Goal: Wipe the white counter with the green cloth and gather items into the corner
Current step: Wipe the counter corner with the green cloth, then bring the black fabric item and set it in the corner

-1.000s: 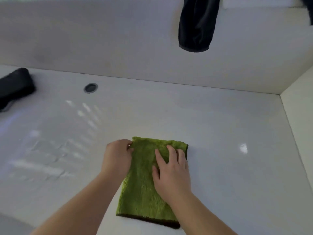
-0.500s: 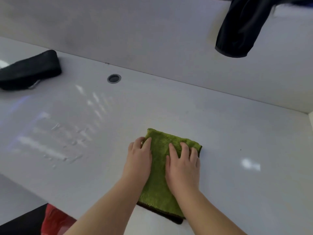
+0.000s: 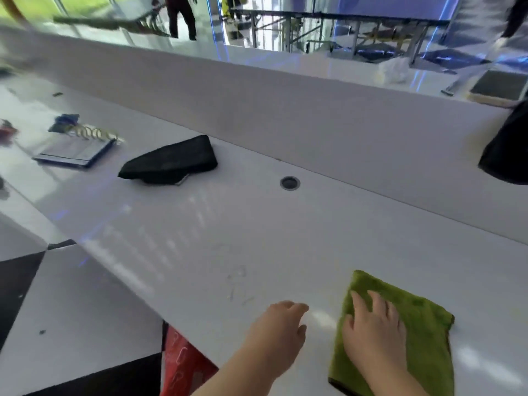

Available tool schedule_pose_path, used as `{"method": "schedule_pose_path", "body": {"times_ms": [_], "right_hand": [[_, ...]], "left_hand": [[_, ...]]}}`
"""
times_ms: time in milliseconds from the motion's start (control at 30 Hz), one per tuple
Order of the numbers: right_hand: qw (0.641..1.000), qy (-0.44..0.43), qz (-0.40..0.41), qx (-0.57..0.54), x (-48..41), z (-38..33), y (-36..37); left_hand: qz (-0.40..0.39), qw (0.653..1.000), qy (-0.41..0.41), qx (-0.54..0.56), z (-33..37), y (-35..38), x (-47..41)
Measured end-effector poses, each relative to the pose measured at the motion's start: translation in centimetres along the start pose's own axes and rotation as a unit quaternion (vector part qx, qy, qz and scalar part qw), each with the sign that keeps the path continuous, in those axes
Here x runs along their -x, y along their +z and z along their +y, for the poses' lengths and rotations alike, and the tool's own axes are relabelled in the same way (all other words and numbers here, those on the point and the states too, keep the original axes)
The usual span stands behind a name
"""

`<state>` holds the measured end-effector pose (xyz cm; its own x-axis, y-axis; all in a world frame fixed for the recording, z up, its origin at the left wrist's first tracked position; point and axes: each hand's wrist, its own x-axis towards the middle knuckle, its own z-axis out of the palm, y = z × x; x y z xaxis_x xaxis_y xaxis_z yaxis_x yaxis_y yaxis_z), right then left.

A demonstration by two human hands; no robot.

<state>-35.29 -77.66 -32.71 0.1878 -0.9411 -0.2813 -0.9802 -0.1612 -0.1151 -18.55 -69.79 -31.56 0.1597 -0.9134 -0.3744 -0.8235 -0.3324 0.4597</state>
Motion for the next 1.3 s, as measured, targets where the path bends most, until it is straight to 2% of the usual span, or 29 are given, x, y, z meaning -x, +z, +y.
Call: {"method": "schedule_pose_path", "body": {"times_ms": [167,333,567,667,867,967,1100,1300], "right_hand": [[1.0,-0.015,0.008,0.011,2.2,-11.5,-0.9],[0.999,-0.001,0.001,-0.033,3.0,-20.8,-1.6],[0.992,-0.061,-0.023,-0.103,1.3,-30.6,-4.1],[0.988,-0.095,-0.032,-0.118,-1.4,-33.2,-6.3],[0.974,-0.142,-0.012,-0.174,-8.2,-38.9,-9.2],[0.97,-0.138,-0.005,-0.199,-12.1,-42.5,-10.0],[0.969,-0.118,0.001,-0.216,-17.6,-47.6,-9.8],[0.972,-0.069,0.002,-0.226,-25.4,-54.2,-7.1]], "left_hand": [[0.014,0.999,-0.023,0.026,-12.0,-6.6,3.8],[0.043,0.994,-0.051,0.083,-19.8,-12.9,6.2],[0.131,0.97,-0.123,0.164,-26.4,-21.2,6.0],[0.163,0.944,-0.162,0.237,-27.6,-24.2,4.7],[0.221,0.848,-0.233,0.422,-30.6,-28.5,0.1],[0.24,0.819,-0.242,0.462,-33.0,-30.5,-3.1],[0.247,0.799,-0.247,0.489,-37.0,-33.2,-8.9],[0.205,0.743,-0.296,0.564,-42.0,-35.3,-17.3]]}}
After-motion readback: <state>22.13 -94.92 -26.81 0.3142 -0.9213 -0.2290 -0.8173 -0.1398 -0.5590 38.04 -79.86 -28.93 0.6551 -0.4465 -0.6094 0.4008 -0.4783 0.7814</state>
